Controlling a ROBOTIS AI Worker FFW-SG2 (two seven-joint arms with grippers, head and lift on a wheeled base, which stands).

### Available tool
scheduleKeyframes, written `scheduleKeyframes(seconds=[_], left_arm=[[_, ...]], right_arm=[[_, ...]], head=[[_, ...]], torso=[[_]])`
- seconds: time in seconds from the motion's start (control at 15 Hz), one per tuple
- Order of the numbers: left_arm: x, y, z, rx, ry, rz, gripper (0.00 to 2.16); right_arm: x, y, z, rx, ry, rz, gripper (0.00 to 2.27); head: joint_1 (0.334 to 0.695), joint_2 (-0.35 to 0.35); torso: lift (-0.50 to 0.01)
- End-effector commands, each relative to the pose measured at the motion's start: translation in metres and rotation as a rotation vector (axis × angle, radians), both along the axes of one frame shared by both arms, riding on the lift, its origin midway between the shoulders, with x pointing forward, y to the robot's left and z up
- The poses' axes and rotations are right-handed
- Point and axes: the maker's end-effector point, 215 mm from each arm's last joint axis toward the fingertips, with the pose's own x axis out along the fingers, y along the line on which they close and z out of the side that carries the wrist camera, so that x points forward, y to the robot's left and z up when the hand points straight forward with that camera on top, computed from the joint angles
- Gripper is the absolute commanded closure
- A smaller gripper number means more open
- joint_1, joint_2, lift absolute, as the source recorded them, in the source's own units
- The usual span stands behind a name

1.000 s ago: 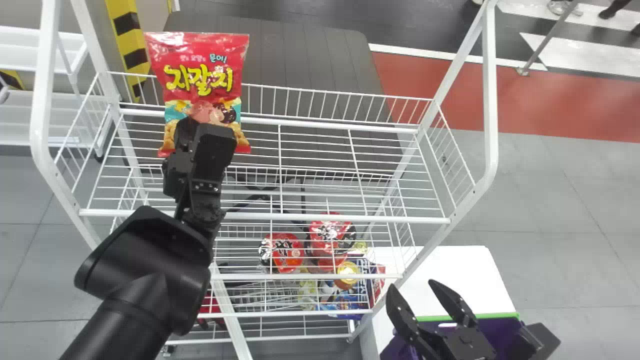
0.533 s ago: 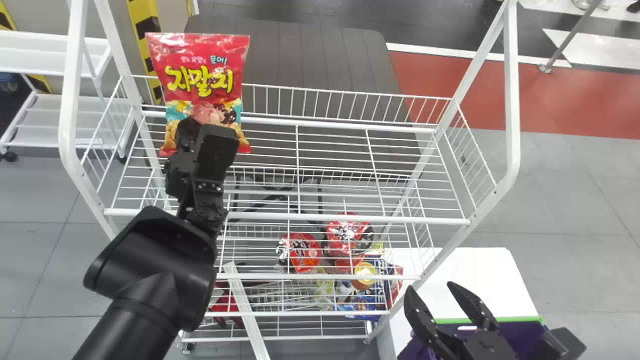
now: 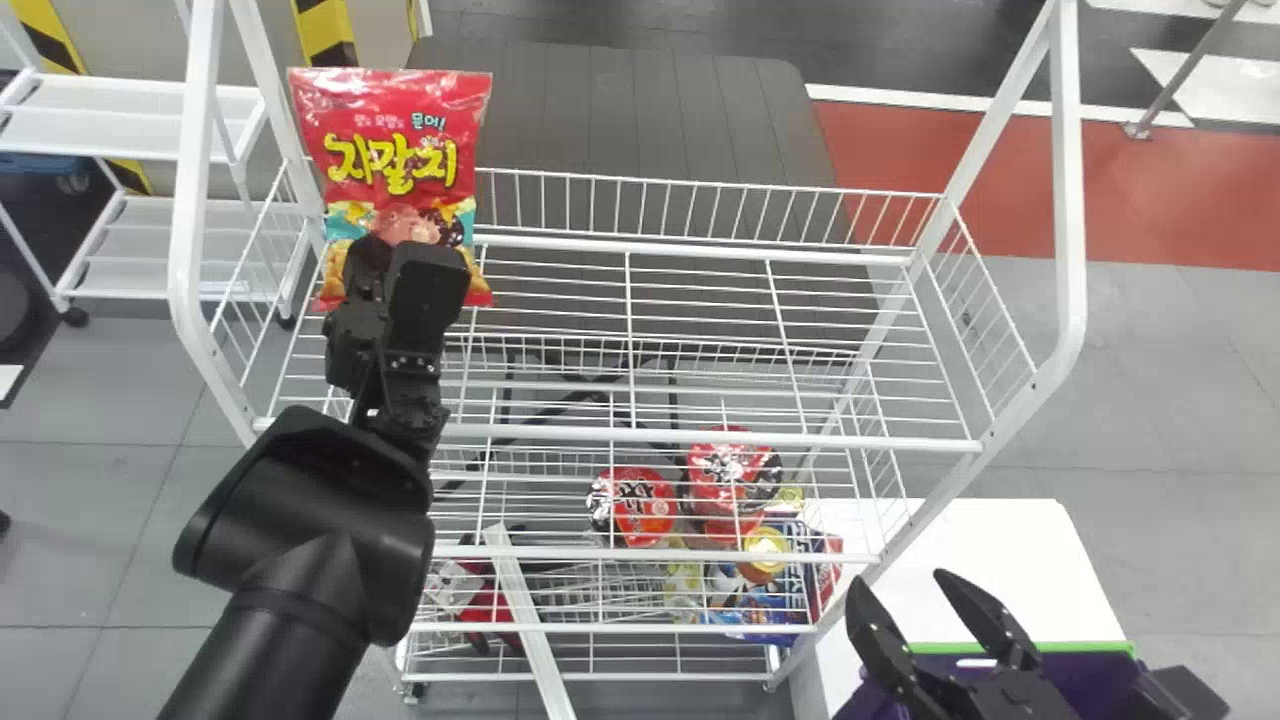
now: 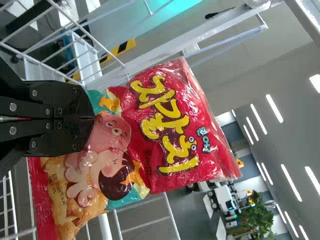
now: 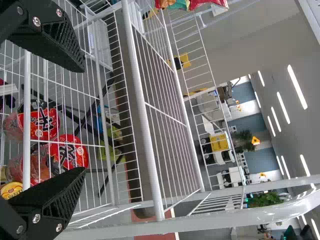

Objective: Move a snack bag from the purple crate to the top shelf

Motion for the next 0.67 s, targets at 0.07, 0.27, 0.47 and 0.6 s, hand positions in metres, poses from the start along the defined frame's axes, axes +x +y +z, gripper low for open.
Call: scheduleKeyframes(seconds=[0.07, 0.27, 0.47, 0.6], left_arm=[[0.000, 0.018, -0.003, 0.010, 0.009, 0.029, 1.41], [-0.002, 0.023, -0.003, 0.022, 0.006, 0.050, 1.40], [-0.004, 0.024, 0.003, 0.053, -0.014, 0.069, 0.94], [-0.006, 0.019, 0.002, 0.059, -0.014, 0.065, 0.45]], right_arm=[[-0.001, 0.000, -0.002, 0.003, 0.002, 0.000, 0.12], [-0.003, 0.001, -0.003, 0.005, 0.005, 0.004, 0.12], [-0.004, 0.002, -0.002, 0.013, 0.003, 0.007, 0.12], [-0.005, 0.000, -0.002, 0.011, 0.002, 0.004, 0.12]], head=[[0.695, -0.077], [0.695, -0.061], [0.695, -0.049], [0.695, -0.047]], torso=[[0.000], [0.000], [0.000], [0.000]])
